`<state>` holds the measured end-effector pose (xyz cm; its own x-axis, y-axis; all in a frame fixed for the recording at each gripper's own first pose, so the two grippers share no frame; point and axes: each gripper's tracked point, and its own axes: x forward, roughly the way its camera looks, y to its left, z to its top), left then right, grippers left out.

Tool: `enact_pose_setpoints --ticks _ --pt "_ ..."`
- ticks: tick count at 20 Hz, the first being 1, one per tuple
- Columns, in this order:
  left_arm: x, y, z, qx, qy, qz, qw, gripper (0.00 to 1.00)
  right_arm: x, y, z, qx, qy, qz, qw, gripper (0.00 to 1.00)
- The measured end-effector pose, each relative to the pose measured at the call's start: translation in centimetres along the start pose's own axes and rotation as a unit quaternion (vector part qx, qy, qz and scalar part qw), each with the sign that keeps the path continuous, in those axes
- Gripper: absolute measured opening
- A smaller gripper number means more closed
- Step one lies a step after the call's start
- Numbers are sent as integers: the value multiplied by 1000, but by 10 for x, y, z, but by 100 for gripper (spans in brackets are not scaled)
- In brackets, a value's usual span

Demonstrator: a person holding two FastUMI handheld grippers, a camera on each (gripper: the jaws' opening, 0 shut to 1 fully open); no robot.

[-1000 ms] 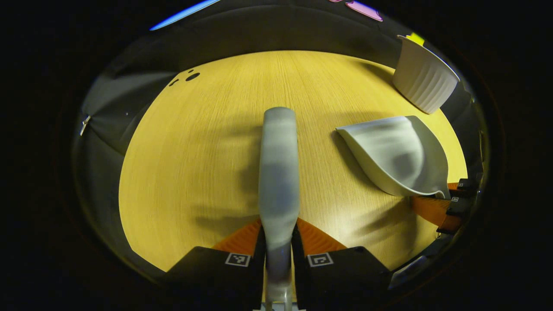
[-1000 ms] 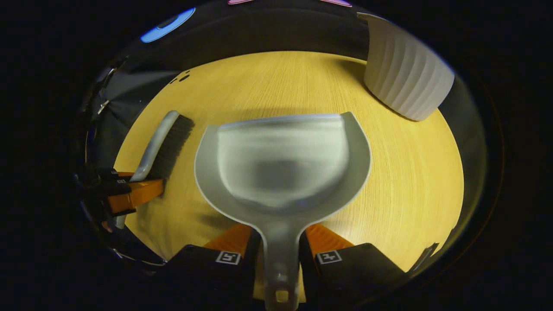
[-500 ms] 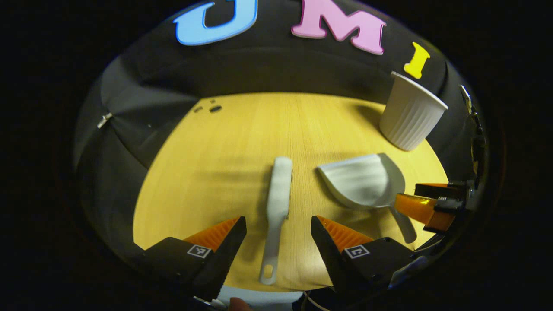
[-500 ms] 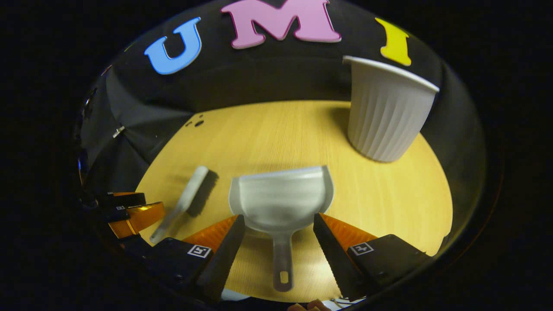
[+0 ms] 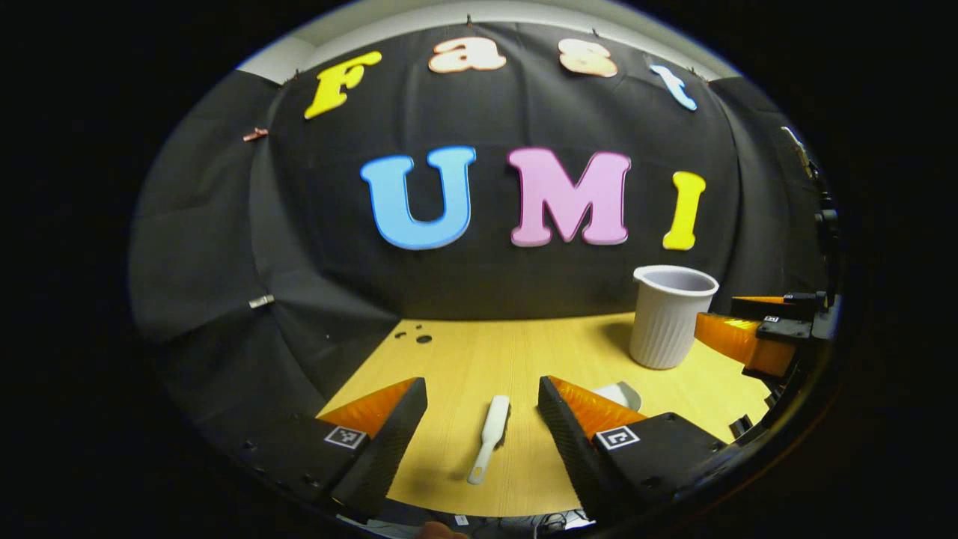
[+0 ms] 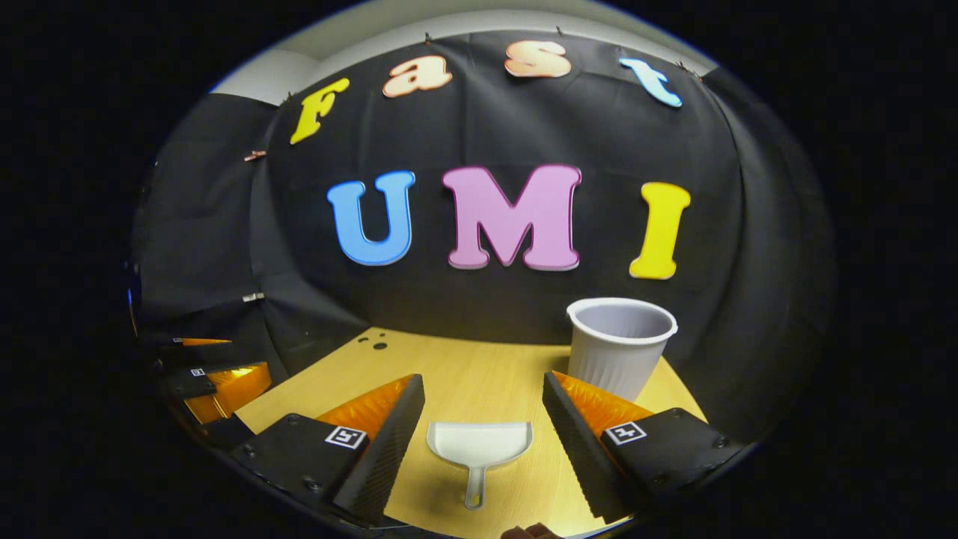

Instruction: Pick up the small broom and dustpan from the desktop, sweep the trash into the dustpan with the broom, and then empty the trash into the garbage bin.

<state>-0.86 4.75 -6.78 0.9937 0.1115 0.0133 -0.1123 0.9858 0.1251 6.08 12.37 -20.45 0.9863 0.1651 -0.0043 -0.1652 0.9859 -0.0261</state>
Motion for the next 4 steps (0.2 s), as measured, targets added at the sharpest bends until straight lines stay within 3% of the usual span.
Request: enact_pose_setpoints --ticks 2,4 --pt "-31 -3 5 11 -22 10 1000 95 -15 6 5 5 -18 14 1000 99" --pt "-52 -24 -1 8 -27 -14 1000 95 -31 4 7 19 -21 7 1000 99"
